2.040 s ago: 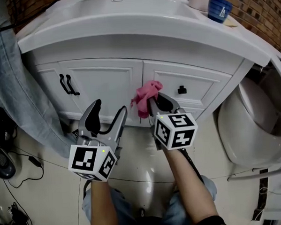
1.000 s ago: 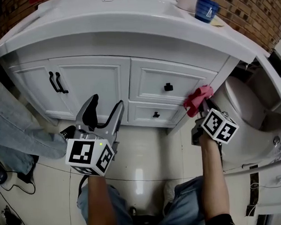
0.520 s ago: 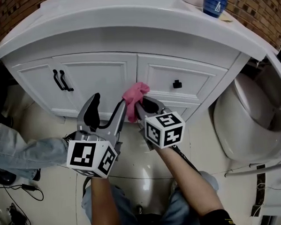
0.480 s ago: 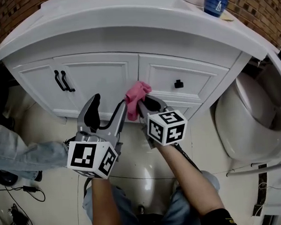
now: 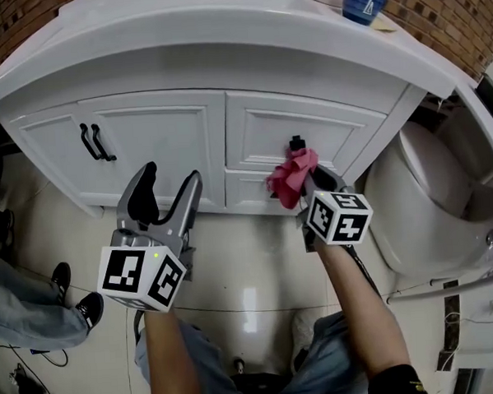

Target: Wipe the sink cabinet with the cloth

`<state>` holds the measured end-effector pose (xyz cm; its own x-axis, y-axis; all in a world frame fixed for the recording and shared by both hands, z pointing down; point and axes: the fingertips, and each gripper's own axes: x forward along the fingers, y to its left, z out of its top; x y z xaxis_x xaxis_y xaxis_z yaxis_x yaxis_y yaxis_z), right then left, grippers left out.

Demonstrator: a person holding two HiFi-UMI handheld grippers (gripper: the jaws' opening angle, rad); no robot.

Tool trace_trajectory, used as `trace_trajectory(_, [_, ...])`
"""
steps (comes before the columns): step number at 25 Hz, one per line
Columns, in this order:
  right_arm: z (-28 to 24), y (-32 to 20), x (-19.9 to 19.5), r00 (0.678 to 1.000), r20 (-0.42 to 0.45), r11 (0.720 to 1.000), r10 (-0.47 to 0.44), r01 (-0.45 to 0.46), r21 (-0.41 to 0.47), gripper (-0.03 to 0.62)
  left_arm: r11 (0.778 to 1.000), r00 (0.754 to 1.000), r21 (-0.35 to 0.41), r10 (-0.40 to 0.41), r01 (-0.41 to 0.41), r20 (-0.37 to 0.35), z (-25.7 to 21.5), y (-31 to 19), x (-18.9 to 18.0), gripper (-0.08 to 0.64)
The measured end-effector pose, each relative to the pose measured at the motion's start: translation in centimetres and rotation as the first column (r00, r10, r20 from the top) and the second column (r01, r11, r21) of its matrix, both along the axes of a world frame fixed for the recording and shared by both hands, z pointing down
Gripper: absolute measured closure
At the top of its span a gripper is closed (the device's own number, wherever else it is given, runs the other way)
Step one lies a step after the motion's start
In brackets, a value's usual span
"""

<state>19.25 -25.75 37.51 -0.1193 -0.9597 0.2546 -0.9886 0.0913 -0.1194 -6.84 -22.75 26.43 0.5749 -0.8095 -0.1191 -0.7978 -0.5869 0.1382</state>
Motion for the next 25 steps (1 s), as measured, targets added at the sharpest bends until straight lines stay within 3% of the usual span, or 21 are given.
trace_trajectory(4, [-0.2,1.7,6.0,0.992,-0.025,0.992,0.123,-0.123,-0.003,0.547,1.000,1.000,0.002,0.013,-0.013,0.015,0.3,0.1,1.5,0.239])
trace_trajectory(9, [-0.1,2.6,7.7,0.983,-0.079,0.985,0.168,-0.170,-0.024,0.546,1.000,0.999,0.009,0.018,-0.018,0.041,0.5,0.2,2.2,0.239])
trace_trajectory(13, [0.2,3.5,11.0,0.958,-0.035,0.957,0.284,-0.285,-0.044,0.548,1.000,0.998,0.006,0.001,-0.001,0.070,0.7,-0.1,1.2,0.239])
trace_trajectory(18, [0.5,3.8,11.5,0.950,-0.048,0.950,0.308,-0.310,-0.049,0.548,1.000,0.999,0.007,-0.023,0.022,0.038,0.2,-0.3,0.1,0.239])
trace_trajectory(21, [1.3,3.0,7.3,0.975,0.007,0.973,0.223,-0.222,-0.061,0.548,1.000,0.999,0.006,-0.011,0.011,0.031,0.4,-0.4,0.7,0.239])
trace_trajectory(23, [2.0,1.9,1.7,0.997,0.034,0.995,0.075,-0.073,-0.063,0.548,1.000,1.000,0.005,0.000,0.000,0.030,0.5,-0.4,1.4,0.239])
trace_trajectory(25, [2.5,0.7,-4.6,0.992,-0.007,0.991,-0.124,0.123,-0.056,0.547,1.000,0.999,0.002,0.002,-0.002,0.035,0.7,-0.4,1.8,0.239])
